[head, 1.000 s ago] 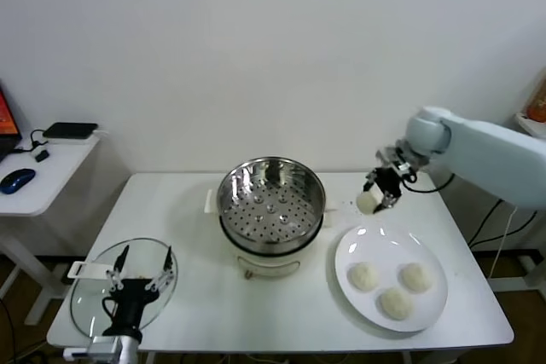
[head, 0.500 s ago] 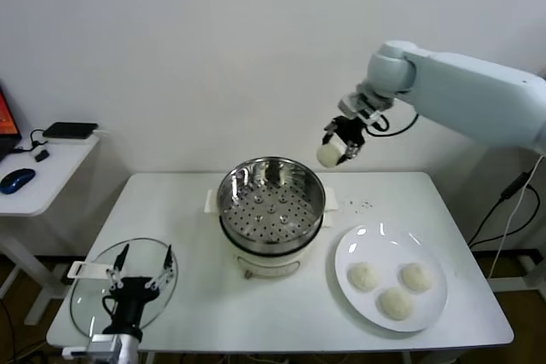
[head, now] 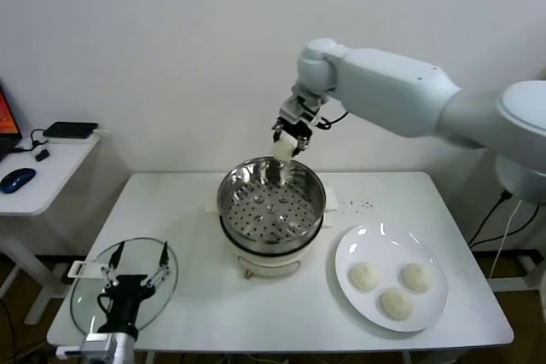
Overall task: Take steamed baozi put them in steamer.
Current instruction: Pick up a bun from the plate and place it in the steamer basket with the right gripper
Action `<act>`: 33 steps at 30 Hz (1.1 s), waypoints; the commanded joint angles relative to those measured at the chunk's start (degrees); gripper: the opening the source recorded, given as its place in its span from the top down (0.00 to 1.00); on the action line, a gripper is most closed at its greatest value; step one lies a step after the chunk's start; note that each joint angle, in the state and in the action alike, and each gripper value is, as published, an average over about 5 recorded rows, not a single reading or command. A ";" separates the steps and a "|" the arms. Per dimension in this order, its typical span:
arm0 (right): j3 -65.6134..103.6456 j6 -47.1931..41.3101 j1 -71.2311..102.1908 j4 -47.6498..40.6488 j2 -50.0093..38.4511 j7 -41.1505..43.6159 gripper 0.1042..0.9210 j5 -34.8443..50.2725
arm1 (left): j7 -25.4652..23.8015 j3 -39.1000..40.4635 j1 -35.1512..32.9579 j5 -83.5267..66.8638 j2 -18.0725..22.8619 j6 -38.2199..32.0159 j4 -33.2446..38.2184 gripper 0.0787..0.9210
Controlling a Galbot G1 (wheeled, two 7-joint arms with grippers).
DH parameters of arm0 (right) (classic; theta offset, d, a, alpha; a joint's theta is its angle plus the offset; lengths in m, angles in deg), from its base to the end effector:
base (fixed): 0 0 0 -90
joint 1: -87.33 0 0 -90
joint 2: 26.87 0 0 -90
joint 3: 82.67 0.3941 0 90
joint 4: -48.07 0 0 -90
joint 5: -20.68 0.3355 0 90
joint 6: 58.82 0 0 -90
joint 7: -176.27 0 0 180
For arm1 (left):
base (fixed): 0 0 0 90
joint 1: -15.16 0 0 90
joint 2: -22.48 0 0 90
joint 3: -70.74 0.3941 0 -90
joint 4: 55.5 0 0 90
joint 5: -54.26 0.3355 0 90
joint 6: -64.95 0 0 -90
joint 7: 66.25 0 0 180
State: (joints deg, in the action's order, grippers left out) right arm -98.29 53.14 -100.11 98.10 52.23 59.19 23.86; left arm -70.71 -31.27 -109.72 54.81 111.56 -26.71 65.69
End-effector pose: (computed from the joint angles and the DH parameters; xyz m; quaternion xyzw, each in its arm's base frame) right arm 0.6490 0.1279 0.0149 0.6005 -0.2574 0.7527 0.0810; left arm 0.1048 0.0633 -0.3405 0.0435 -0.9965 -0.0690 0.0199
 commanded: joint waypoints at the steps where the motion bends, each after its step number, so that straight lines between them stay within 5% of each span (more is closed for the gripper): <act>1: 1.81 6.86 5.08 -5.18 5.43 -0.54 0.40 -10.27 | 0.00 -0.06 -0.05 -0.28 -0.07 0.10 0.19 0.12; 33: 9.47 12.04 13.95 -12.17 8.48 -1.32 0.40 -23.58 | -0.05 -0.38 -0.33 -0.77 0.00 0.02 0.03 0.12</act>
State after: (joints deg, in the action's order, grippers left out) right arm -90.40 64.19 -87.28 87.77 60.07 57.90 3.11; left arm -70.74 -31.70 -110.06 53.99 111.57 -26.69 65.76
